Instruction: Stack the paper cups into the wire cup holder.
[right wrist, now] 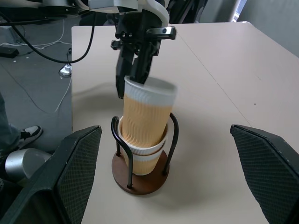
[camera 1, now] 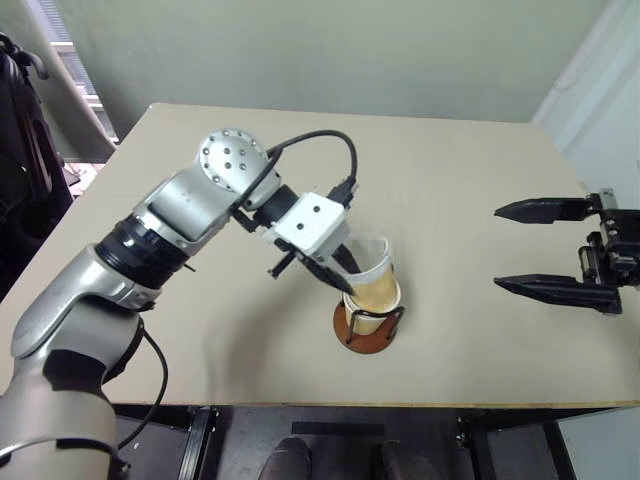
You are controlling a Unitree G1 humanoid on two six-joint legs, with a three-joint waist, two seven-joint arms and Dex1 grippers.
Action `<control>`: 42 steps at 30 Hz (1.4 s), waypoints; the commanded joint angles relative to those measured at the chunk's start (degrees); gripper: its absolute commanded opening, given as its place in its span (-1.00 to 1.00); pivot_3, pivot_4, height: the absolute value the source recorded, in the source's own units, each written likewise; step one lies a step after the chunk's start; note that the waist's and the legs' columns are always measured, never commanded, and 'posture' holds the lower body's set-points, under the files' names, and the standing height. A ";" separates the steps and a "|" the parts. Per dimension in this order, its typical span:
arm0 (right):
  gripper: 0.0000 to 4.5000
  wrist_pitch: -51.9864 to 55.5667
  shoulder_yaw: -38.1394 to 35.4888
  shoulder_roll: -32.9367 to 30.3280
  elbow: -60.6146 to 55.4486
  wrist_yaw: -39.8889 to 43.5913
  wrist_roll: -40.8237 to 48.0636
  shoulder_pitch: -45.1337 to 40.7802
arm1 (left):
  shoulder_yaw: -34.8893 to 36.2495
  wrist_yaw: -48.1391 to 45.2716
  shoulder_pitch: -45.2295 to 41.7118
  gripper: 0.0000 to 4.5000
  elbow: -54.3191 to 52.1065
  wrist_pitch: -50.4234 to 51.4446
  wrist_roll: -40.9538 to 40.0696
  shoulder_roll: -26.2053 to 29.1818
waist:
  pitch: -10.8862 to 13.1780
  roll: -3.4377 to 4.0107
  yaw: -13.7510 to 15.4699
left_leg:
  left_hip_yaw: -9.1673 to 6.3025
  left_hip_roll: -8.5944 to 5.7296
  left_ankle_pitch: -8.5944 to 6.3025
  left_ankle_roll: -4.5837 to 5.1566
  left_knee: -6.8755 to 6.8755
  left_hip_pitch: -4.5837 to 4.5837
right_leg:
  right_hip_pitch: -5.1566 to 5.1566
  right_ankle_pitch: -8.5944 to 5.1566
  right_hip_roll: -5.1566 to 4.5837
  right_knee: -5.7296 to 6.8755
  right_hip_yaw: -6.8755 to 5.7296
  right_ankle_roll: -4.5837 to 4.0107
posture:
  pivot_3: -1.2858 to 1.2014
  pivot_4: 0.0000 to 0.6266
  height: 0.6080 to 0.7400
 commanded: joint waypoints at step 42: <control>1.00 -18.42 4.49 7.89 49.66 -1.13 -21.45 -5.03 | 56.05 29.08 43.81 0.97 28.30 13.71 5.49 11.34 | -0.02 0.06 -0.87 | 0.27 0.12 0.17 -0.33 -1.01 0.55 | -0.16 -0.13 0.05 0.16 0.10 -0.62 | 0.03 -0.52 1.00</control>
